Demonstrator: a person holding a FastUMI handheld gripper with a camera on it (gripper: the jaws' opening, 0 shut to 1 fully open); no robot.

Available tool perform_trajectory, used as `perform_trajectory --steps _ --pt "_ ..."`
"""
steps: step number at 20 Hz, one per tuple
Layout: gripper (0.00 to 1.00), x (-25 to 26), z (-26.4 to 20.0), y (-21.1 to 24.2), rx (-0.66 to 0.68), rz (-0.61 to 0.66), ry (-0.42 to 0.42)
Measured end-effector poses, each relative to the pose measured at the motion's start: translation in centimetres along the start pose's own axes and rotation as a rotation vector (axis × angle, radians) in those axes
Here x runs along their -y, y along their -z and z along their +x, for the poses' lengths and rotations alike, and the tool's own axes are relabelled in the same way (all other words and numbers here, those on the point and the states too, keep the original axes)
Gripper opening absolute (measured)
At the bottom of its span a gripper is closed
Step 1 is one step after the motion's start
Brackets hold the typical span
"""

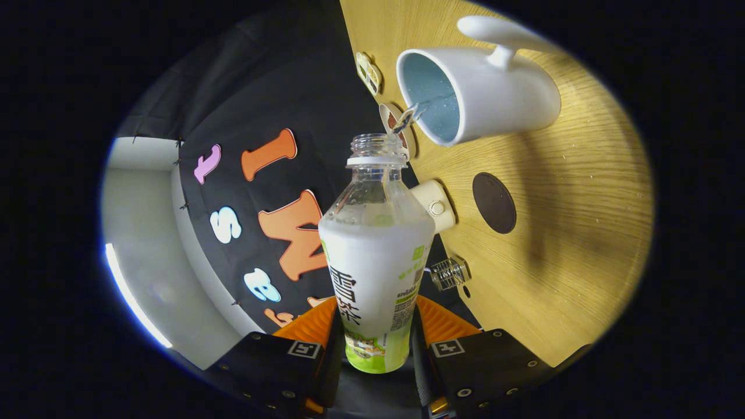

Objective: Take the bottle from table, then pour the juice into the cup, finally place the bottle on the coaster

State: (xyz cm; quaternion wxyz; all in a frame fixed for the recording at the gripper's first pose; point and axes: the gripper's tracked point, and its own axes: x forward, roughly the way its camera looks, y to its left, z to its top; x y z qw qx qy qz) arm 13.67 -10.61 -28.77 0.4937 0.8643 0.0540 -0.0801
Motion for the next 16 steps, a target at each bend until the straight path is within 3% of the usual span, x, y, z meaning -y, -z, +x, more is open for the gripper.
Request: perform_trajectory --steps 16 --pt "0.54 -1.6 0.0 -1.0 0.028 0.1 -0.042"
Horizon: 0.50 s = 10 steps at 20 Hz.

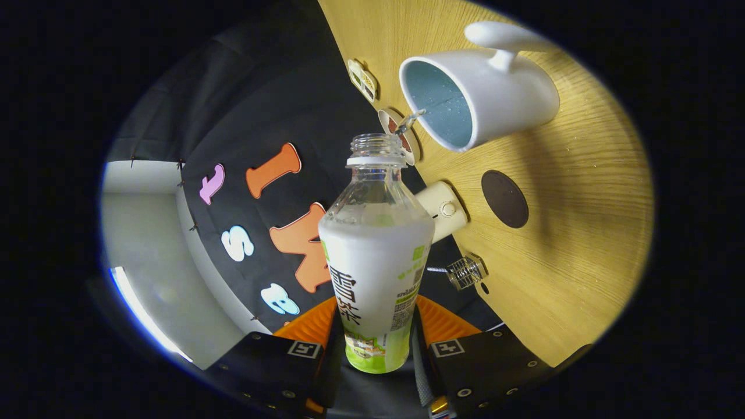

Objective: Take the bottle from table, then pour the juice into the cup, finally place the bottle on the coaster

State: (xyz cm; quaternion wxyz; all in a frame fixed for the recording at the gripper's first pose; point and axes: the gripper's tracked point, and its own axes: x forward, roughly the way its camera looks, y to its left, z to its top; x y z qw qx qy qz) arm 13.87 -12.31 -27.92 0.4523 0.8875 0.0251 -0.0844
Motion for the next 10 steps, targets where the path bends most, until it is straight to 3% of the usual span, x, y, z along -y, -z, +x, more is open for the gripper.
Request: perform_trajectory --steps 10 --pt "0.54 -1.2 0.9 0.3 0.0 0.082 -0.01"
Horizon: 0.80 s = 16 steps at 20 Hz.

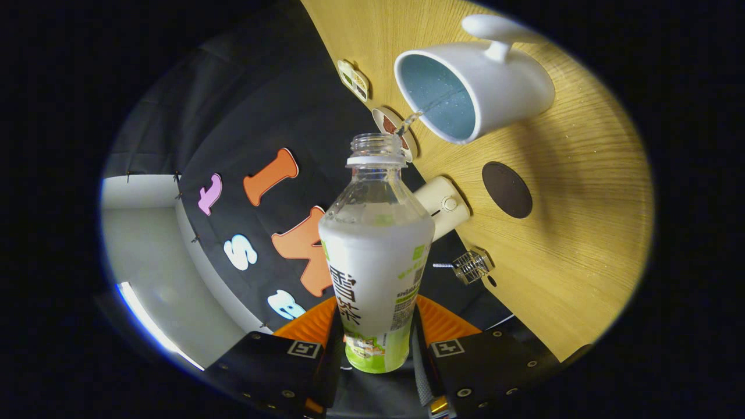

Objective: Take the bottle from table, then pour the juice into the cup, finally place the bottle on the coaster

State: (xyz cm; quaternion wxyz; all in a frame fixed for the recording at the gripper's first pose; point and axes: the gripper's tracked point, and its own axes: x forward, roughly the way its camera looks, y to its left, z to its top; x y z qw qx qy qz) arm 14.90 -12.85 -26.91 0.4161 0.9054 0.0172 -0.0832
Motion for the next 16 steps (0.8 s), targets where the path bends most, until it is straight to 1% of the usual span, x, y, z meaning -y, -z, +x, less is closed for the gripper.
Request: perform_trajectory --steps 5,10,12,16 --pt "0.54 -0.4 0.1 0.3 -0.011 0.035 -0.011" --pt "0.54 -1.4 -0.3 -0.2 -0.006 0.099 -0.037" --pt "0.55 -1.8 -0.4 -0.4 -0.006 0.145 -0.059" --pt "0.55 -2.0 -0.5 -1.1 0.011 0.166 -0.076"
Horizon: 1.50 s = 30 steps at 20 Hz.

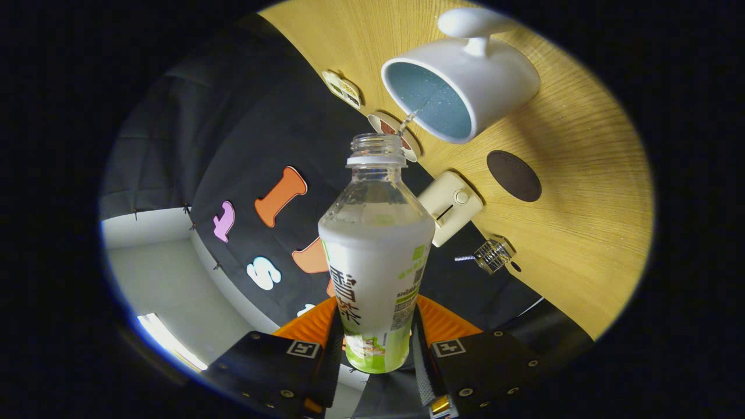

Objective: Take the bottle from table, then pour the juice into the cup, finally place the bottle on the coaster

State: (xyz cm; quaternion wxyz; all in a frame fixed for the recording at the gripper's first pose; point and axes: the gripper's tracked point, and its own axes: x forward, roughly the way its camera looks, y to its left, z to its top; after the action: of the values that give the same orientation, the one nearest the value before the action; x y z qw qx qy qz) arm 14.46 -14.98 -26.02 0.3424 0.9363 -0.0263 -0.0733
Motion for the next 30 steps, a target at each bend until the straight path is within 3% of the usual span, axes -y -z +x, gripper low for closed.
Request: perform_trajectory --steps 5,10,18,24,30 --pt "0.55 0.2 0.0 0.0 0.0 0.022 0.007" --pt "0.55 -0.4 0.0 -0.1 0.001 0.072 -0.038" --pt "0.55 1.0 -0.3 -1.4 0.015 -0.066 -0.051" --pt "0.55 5.7 0.0 -1.6 -0.029 -0.455 0.131" --pt "0.55 6.6 0.4 -2.7 -0.042 -0.875 0.182"
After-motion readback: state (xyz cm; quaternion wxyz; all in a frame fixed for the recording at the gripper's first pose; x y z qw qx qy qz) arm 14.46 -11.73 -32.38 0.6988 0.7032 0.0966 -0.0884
